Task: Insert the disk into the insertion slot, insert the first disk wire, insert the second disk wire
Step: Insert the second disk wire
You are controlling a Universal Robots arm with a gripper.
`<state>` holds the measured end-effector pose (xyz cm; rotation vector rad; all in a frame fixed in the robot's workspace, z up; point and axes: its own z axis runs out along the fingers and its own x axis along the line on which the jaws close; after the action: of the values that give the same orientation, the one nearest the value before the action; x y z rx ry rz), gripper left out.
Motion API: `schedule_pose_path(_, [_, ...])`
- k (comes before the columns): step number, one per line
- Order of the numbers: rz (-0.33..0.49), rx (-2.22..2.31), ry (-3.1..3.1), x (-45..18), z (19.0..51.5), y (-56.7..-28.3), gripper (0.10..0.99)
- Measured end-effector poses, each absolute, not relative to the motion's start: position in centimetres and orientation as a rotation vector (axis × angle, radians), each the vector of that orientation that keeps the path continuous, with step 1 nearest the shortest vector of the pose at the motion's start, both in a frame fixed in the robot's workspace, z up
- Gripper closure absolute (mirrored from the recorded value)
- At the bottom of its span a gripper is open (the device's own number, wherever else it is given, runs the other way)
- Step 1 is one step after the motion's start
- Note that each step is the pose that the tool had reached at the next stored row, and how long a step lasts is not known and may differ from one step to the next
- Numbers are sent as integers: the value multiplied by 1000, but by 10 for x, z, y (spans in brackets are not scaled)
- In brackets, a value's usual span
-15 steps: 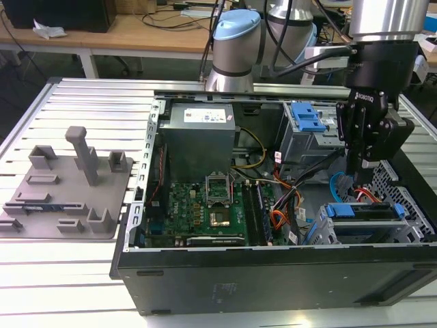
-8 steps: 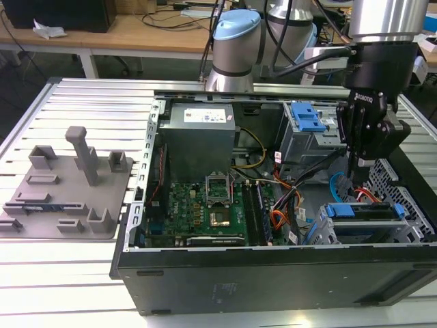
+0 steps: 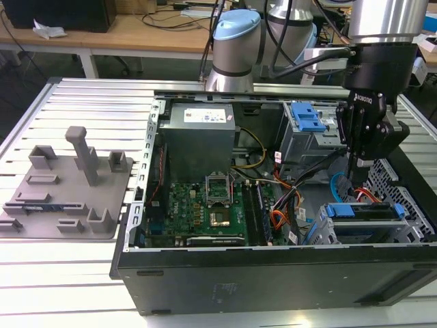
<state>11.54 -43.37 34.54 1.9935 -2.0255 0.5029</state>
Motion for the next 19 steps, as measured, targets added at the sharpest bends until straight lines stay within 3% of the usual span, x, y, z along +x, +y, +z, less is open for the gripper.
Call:
schedule_pose_path(8, [540, 2010, -2066, 115, 345, -439, 925])
schedule_pose_path(19, [383, 2058, -2106, 139, 345, -453, 925])
